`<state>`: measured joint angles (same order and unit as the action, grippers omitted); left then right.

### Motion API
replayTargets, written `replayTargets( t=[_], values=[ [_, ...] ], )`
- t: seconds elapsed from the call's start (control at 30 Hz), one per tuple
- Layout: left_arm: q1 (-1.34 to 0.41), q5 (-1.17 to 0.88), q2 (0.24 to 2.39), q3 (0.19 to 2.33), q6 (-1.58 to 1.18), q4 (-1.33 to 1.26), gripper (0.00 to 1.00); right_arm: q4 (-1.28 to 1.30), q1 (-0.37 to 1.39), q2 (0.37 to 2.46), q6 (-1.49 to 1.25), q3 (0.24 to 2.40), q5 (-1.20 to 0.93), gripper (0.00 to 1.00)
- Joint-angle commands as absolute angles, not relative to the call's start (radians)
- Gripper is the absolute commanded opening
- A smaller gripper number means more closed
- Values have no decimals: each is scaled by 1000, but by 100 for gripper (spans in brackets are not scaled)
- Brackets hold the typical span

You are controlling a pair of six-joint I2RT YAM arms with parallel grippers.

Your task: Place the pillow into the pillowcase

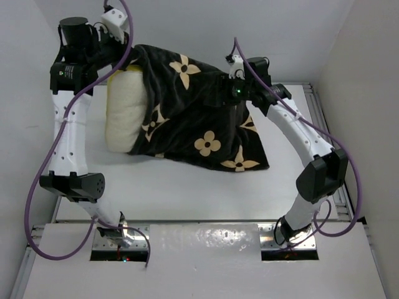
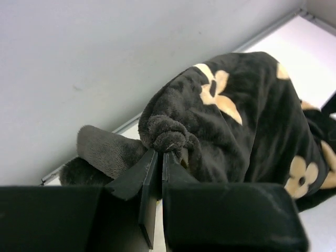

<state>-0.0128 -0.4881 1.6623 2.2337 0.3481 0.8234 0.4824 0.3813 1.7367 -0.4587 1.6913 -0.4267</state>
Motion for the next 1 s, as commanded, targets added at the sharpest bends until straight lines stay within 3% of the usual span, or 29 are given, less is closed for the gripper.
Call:
replayTargets(
  t=[0.0, 0.1, 0.23, 0.53, 0.7, 0.77, 0.97],
  values=[
    [-41, -439, 1608, 2304, 408, 825, 0, 469, 414, 1683, -364, 1720, -324, 67],
    [-52, -425, 1620, 2324, 414, 833, 0, 453, 442, 1643, -305, 1666, -266, 78],
    [-81, -388, 1615, 2304, 428, 860, 0, 353, 417, 1569, -319, 1571, -273, 84],
    [63, -318, 1568, 1955, 446, 802, 0, 486, 449, 1588, -307, 1539, -229, 91],
    [158, -307, 1571, 1833, 498, 796, 0, 434, 599, 1636, -290, 1491, -169, 93],
    [198, -307, 1580, 1792, 506, 796, 0, 417, 650, 1679, -282, 1525, -166, 99],
    [311, -324, 1615, 1688, 531, 792, 0, 462, 927, 1955, -180, 1881, -47, 99]
  ],
)
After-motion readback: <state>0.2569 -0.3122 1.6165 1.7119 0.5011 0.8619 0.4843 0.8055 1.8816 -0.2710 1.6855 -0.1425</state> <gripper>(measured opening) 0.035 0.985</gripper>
